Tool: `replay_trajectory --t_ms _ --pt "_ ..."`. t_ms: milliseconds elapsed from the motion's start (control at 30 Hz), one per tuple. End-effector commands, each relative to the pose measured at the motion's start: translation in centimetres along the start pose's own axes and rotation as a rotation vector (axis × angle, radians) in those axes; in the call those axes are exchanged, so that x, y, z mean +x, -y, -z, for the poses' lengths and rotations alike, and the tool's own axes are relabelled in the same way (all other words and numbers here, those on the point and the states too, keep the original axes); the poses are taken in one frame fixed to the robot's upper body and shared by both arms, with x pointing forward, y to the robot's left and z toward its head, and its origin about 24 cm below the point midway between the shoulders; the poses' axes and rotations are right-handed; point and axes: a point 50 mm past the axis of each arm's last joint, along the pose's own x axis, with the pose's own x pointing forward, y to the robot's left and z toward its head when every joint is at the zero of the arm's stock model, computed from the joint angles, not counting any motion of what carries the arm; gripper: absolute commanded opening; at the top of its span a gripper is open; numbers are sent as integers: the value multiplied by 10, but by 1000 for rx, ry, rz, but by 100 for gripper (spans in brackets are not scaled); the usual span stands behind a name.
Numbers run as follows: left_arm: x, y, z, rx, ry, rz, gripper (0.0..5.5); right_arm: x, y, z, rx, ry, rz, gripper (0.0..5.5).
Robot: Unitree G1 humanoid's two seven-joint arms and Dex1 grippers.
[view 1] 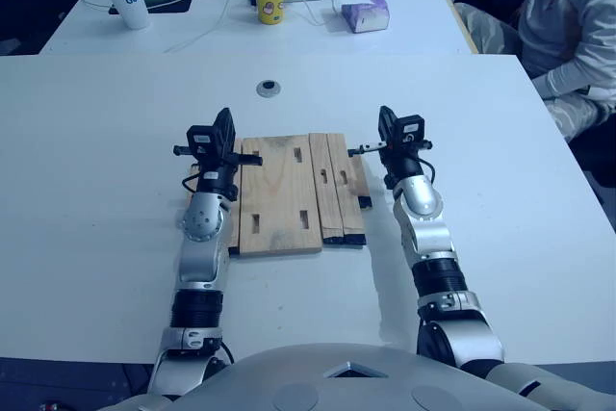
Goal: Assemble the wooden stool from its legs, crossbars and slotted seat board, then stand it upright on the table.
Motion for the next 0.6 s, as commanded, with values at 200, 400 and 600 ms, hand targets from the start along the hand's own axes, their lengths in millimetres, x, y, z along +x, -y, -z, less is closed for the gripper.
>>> replay_trajectory --t_ms 200,400,600 --pt "1 4 1 12 -18 21 0 2 -6 -8 17 21 -8 3" --pt "-3 6 0 7 -16 7 0 1 -9 -10 18 14 -40 3" --pt "-4 5 1 5 -17 -6 0 5 -8 -13 12 17 -48 3"
